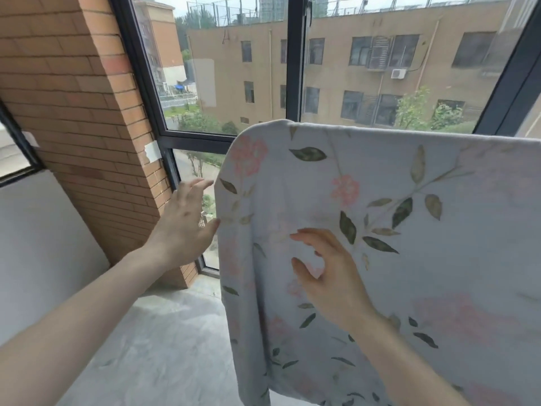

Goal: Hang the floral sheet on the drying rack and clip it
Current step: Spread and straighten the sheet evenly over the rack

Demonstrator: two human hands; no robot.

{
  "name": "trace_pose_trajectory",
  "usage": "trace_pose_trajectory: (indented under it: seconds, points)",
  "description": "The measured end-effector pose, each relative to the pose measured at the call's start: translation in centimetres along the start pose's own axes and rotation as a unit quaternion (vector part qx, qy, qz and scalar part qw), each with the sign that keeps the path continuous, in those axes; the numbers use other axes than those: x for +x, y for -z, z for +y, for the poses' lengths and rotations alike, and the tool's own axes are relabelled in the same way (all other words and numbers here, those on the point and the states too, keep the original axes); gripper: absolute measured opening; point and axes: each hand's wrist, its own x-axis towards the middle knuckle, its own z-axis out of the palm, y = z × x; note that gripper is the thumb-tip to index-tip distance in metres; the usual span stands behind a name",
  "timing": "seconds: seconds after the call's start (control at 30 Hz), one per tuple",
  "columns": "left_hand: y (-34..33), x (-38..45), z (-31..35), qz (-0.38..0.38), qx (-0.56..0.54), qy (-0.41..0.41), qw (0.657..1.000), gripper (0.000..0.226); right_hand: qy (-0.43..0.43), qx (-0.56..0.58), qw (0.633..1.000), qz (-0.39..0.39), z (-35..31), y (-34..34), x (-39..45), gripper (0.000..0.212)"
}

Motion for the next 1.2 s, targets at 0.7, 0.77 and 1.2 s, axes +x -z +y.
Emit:
trace_pose_trajectory:
  seconds: [0.7,0.77,1.2]
  points:
    - [0.6,11.6,-5.5,-0.130,-0.328,-0.128,0.927,0.016,-0.043,-0.055,0.980,0.184,-4.9,-7.1,5.9,0.032]
    - [0.6,12.6,-5.7,-0.129,-0.341,-0.155,0.918,0.013,-0.032,-0.099,0.962,0.252,-6.8,-6.9,6.7,0.030]
    - [0.9,17.4,-6.2,-0.245,-0.369,-0.257,0.859,0.015,-0.094,-0.313,0.882,0.340,-12.9,-4.6,15.4,0.030]
